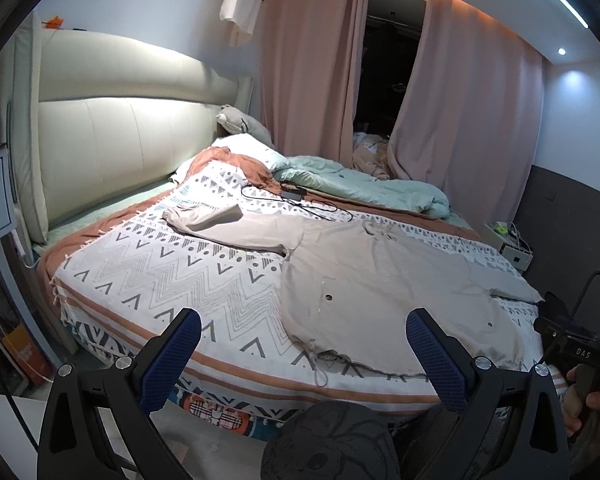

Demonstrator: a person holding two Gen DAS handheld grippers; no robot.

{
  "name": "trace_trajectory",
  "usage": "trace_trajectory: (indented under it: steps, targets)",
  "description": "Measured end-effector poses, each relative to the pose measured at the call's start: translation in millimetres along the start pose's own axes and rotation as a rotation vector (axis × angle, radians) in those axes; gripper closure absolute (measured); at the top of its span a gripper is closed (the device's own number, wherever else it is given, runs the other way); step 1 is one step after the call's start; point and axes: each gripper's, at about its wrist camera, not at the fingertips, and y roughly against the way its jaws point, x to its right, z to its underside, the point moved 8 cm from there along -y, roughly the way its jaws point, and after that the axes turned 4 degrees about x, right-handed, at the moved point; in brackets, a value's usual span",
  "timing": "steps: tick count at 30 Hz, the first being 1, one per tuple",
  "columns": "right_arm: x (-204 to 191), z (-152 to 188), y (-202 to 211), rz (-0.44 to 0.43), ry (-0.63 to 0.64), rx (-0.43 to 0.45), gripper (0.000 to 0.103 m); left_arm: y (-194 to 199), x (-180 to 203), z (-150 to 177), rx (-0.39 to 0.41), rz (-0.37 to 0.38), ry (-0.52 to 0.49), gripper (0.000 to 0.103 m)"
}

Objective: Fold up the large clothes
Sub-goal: 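Move both tools over the beige jacket lying flat on the bed, then lower the left tool onto the jacket sleeve cuff and close on it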

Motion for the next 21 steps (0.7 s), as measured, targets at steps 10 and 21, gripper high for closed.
trace_trajectory:
  steps: [10,21]
  targets:
    - [-17,-32,-77,0.038,0.079,-0.038,0.0,-61,-17,-19,-0.021,-0.043,0.06,0.001]
    - [-56,-73,-173,-0.068,-0.018,-0.05,0.0,-127,-58,-33,-0.063,-0.101,0.119,0.001]
